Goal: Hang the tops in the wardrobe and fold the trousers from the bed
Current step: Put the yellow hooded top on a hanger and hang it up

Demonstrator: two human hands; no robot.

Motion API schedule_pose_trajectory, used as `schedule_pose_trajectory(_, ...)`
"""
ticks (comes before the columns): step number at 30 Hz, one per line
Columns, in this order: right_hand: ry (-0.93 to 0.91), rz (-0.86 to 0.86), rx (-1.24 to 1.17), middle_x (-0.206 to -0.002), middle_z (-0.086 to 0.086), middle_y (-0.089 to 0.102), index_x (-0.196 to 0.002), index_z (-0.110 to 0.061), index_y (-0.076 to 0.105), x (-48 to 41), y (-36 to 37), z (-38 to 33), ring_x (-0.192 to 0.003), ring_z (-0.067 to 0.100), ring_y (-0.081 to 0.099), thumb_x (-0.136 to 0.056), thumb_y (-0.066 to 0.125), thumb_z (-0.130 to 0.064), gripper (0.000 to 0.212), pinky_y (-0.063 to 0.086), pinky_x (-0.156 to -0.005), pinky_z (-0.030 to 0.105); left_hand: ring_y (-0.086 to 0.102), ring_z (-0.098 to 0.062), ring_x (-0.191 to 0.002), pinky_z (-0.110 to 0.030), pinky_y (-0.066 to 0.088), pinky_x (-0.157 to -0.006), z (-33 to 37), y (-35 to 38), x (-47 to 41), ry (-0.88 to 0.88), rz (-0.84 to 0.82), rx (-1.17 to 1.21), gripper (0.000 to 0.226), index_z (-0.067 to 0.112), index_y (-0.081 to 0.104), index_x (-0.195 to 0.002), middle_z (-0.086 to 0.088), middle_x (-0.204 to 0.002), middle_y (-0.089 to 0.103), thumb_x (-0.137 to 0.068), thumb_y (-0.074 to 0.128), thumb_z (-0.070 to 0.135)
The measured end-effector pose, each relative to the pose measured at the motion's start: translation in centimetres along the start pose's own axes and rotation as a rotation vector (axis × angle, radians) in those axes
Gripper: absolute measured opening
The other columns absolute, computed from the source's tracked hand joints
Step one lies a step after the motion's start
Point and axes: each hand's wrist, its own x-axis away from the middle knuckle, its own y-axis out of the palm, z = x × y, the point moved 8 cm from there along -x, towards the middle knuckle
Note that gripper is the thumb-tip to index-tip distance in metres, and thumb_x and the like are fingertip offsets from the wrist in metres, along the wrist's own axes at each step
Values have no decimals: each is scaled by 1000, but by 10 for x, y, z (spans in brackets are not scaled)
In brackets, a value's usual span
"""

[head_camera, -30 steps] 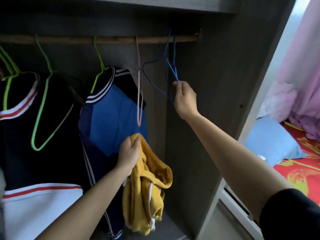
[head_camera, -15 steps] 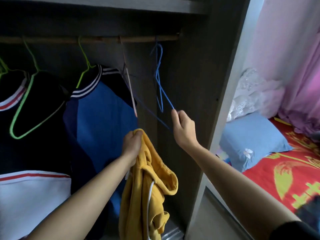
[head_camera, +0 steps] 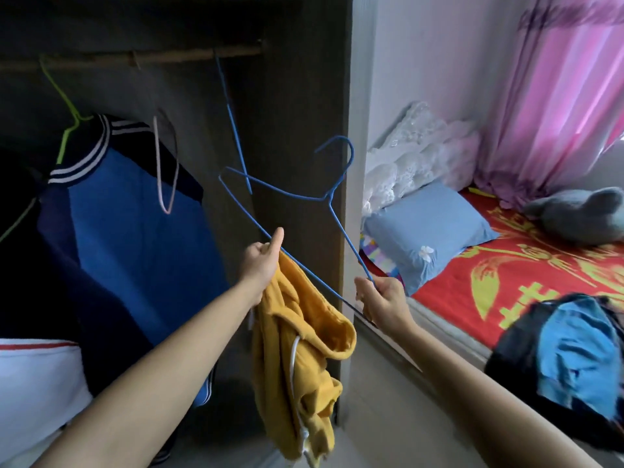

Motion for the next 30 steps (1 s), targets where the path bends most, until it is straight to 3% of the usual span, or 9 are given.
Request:
schedule_pose_trajectory(2, 16, -25, -6, -46, 3, 50, -64, 6, 61, 10, -11, 4, -39, 14, 45, -99, 57, -29, 50, 40, -43, 25, 59, -8, -59, -14, 38, -39, 4, 9, 5, 47, -5, -46, 46, 18, 57, -75, 1, -72, 64, -92, 50, 60)
schedule_pose_trajectory(5, 43, -70, 53, -50, 8, 52, -69, 11, 62, 21, -23, 7, -43, 16, 46, -98, 57, -33, 53, 44, -49, 33, 59, -11, -71, -22, 40, -52, 8, 25, 12, 91, -45, -123, 38, 13, 60, -91, -1, -83, 63, -98, 45, 47)
schedule_pose_trajectory(8, 120, -189, -34, -64, 3, 60, -92, -3, 67, 20, -25, 0, -57, 14, 57, -92, 66, -31, 28, 54, -59, 35, 60, -14, -71, -26, 40, -58, 20, 42, 25, 226, -132, -206, 36, 16, 57, -82, 1, -77, 61, -100, 44, 45)
schedule_pose_trajectory(12, 142, -143, -259, -67, -2, 61, -121, -22, 61, 10, -35, -25, -57, 16, 56, -89, 70, -43, 40, 50, -53, 28, 63, -11, -76, -28, 46, -69, 31, 70, 50, 364, -286, -311, 27, 22, 57, -80, 4, -78, 63, -97, 53, 43)
schedule_pose_trajectory(15, 133, -83, -258, -54, -13, 52, -109, -20, 71, 9, -42, -31, -47, 6, 43, -94, 62, -46, 31, 36, -44, 20, 69, -18, -89, -27, 54, -71, 19, 79, 59, 162, -528, -242, 40, 17, 62, -101, -1, -93, 70, -80, 74, 50)
schedule_pose_trajectory(18, 116, 24, -184, -50, -20, 56, -94, -21, 76, 16, -61, -29, -40, -2, 48, -96, 62, -36, 20, 33, -41, 10, 69, -24, -89, -31, 57, -67, 6, 80, 64, 111, -723, -337, 40, 15, 61, -103, -8, -95, 68, -74, 84, 29)
schedule_pose_trajectory(20, 104, 25, -85, -50, -20, 57, -91, -20, 77, 22, -74, -27, -42, -4, 48, -95, 63, -31, 19, 32, -42, 8, 65, -26, -84, -32, 53, -63, 1, 73, 57, 187, -587, -463, 16, 17, 59, -92, -8, -87, 64, -82, 71, 12)
schedule_pose_trajectory(25, 165, -148, -25, -47, -9, 42, -76, -16, 77, 42, -90, -9, -41, 6, 33, -91, 65, -20, 20, 27, -40, 21, 60, -17, -75, -22, 40, -51, -2, 50, 38, 244, -117, -496, 12, 22, 57, -84, 4, -80, 59, -86, 63, 11)
schedule_pose_trajectory(30, 244, -286, 83, -47, -6, 45, -83, -5, 76, 54, -89, 14, -40, 7, 36, -90, 68, -19, 18, 31, -41, 21, 50, -2, -63, -14, 34, -50, 4, 39, 42, 320, 33, -458, 9, 22, 61, -87, 5, -83, 61, -88, 66, 14)
